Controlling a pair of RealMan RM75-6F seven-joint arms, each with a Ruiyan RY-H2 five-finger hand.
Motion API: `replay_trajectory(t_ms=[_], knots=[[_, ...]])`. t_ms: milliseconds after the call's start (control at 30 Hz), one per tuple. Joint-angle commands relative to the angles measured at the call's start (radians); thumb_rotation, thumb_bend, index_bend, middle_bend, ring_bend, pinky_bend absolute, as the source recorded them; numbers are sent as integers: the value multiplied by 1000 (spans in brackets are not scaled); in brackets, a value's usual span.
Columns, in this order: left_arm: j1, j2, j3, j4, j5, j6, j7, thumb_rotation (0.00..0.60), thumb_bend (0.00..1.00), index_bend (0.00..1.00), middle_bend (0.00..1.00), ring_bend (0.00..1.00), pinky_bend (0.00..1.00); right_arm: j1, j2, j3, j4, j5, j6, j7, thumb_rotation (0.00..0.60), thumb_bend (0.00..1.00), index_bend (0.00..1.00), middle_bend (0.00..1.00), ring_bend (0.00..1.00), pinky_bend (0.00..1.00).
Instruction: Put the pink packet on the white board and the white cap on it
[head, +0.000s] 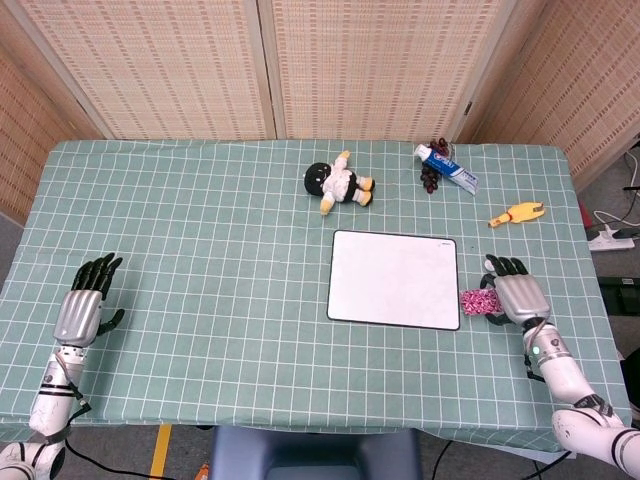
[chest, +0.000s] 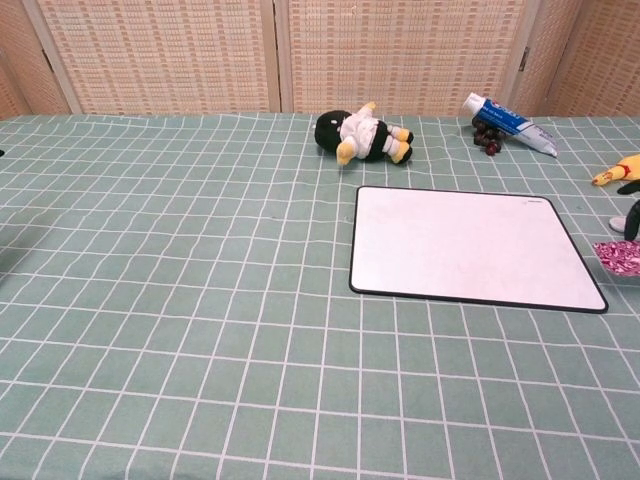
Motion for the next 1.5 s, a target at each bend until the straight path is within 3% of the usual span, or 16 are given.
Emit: replay_trajectory(t_ms=[33, 233, 367, 567, 833, 900, 1033, 1067, 1200, 1367, 1500], knots=[[0, 1, 0, -2, 0, 0, -1, 600, 246, 0, 0, 0, 0, 38, 37, 40, -94, 27, 9, -58, 600, 243, 452, 0, 0, 0], [1, 5, 0, -6, 1, 4, -5, 600, 245, 0, 0, 0, 0, 101, 12, 88, -148, 99, -29, -101, 600, 244, 427, 0, 0, 0], [3, 12, -3, -12, -2, 6, -21, 600, 246, 0, 0, 0, 0, 198, -74, 123, -125, 194, -92, -176, 600, 243, 429, 0, 0, 0], [6, 19, -2, -21, 2, 15, -29, 600, 246, 0, 0, 0, 0, 271, -162, 131, -31, 299, -149, -207, 600, 243, 435, 0, 0, 0], [5, 22, -3, -26, 0, 9, -30, 600, 246, 0, 0, 0, 0, 316, -211, 116, 45, 350, -175, -219, 600, 243, 435, 0, 0, 0], [5, 24, 1, -27, 4, 9, -33, 600, 245, 0, 0, 0, 0, 323, -212, 110, 51, 355, -185, -217, 600, 237, 420, 0, 0, 0], [3, 27, 8, -23, 11, 6, -37, 600, 247, 0, 0, 0, 0, 330, -206, 100, 52, 361, -198, -210, 600, 12, 314, 0, 0, 0], [3, 27, 9, -22, 12, 7, -37, 600, 247, 0, 0, 0, 0, 332, -205, 98, 52, 366, -199, -211, 600, 0, 277, 0, 0, 0], [3, 26, 8, -20, 12, 7, -39, 600, 244, 0, 0, 0, 0, 333, -199, 93, 41, 370, -181, -209, 600, 0, 224, 0, 0, 0], [5, 26, 7, -19, 9, 4, -38, 600, 245, 0, 0, 0, 0, 310, -126, 72, -23, 361, -109, -247, 600, 0, 269, 0, 0, 0], [4, 24, 8, -19, 9, 0, -34, 600, 247, 0, 0, 0, 0, 281, -38, 53, -52, 440, -74, -304, 600, 13, 323, 0, 0, 0]])
